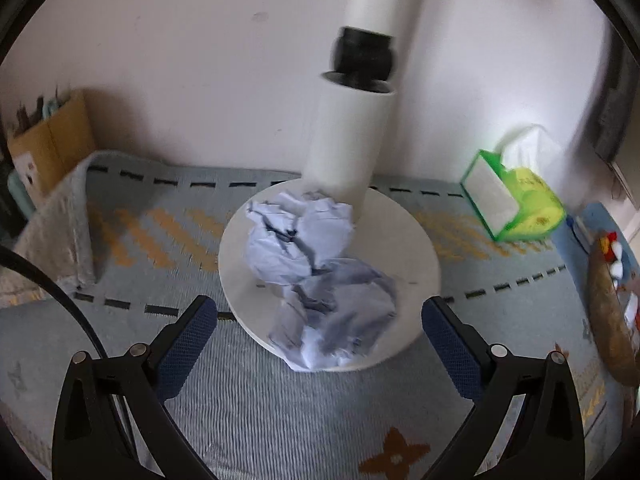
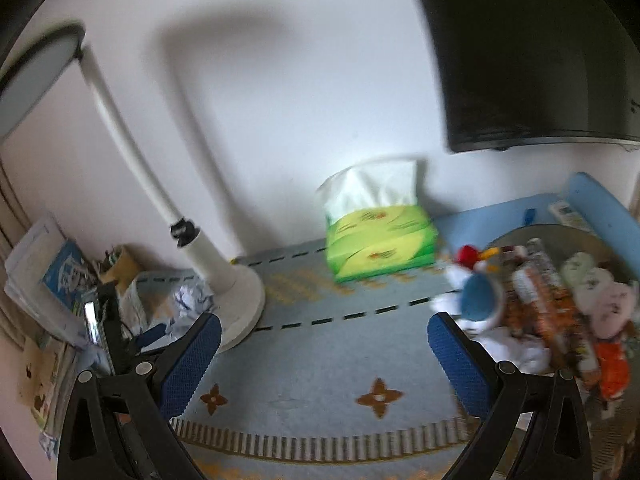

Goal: Organize objects
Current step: 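Move both grippers back to the lamp base, then grasp crumpled paper ball with left gripper while right gripper grasps another paper ball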

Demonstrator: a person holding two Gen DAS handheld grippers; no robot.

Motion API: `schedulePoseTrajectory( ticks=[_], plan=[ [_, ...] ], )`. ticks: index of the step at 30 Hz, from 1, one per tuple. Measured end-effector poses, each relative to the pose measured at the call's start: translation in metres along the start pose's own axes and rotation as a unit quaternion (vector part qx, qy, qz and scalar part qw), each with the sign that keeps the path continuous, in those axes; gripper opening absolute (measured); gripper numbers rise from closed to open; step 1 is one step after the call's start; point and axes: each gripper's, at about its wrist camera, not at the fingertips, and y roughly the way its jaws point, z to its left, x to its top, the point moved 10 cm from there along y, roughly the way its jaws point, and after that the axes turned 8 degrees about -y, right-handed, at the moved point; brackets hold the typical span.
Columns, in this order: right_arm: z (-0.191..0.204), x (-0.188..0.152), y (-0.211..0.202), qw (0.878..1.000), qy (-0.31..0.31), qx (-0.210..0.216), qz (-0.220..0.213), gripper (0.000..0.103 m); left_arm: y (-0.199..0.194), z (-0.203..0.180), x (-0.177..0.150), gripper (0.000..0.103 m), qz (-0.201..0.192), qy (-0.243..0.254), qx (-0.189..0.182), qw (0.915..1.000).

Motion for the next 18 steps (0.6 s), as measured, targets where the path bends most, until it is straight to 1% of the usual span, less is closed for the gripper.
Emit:
schedulePoseTrajectory(
  ticks=[1, 2, 3, 4, 5, 7, 10, 12, 15, 17, 18],
  plan=[
    [0.005, -0.001, 0.006, 1.0, -0.006, 0.0, 0.005, 0.103, -0.002, 0.003, 0.002, 0.05, -0.006, -0.012, -0.018, 0.9997],
    [0.01, -0.002, 0.013, 1.0, -0.012, 0.001, 0.009, 0.103, -0.005, 0.008, 0.003, 0.048, -0.01, -0.022, -0.023, 0.9994],
    [0.016, -0.003, 0.021, 1.0, -0.017, 0.002, 0.012, 0.103, -0.008, 0.014, 0.005, 0.047, -0.014, -0.029, -0.017, 0.9993],
    [0.02, -0.002, 0.028, 1.0, -0.021, 0.003, 0.014, 0.103, -0.012, 0.02, 0.006, 0.046, -0.013, -0.027, -0.017, 0.9994],
    [0.028, -0.002, 0.039, 0.999, -0.026, 0.004, 0.019, 0.103, -0.016, 0.022, 0.008, 0.045, -0.016, -0.027, -0.026, 0.9992],
    [0.038, 0.0, 0.054, 0.999, -0.029, 0.009, 0.024, 0.103, -0.03, 0.033, 0.015, 0.046, -0.037, -0.04, -0.041, 0.9977],
    [0.065, 0.002, 0.082, 0.999, -0.037, 0.022, 0.032, 0.103, -0.053, 0.056, 0.03, 0.045, -0.062, -0.063, -0.049, 0.9948],
    [0.089, 0.003, 0.103, 0.998, -0.044, 0.034, 0.038, 0.103, -0.071, 0.075, 0.04, 0.045, -0.09, -0.073, -0.036, 0.9926],
    [0.125, 0.006, 0.131, 0.997, -0.048, 0.048, 0.04, 0.103, -0.089, 0.11, 0.049, 0.046, -0.12, -0.089, 0.006, 0.9888],
    [0.147, 0.008, 0.148, 0.997, -0.055, 0.044, 0.037, 0.103, -0.097, 0.132, 0.051, 0.046, -0.129, -0.113, 0.019, 0.985],
    [0.159, 0.009, 0.158, 0.997, -0.063, 0.03, 0.035, 0.103, -0.099, 0.141, 0.052, 0.046, -0.131, -0.124, 0.019, 0.9834]
  ],
)
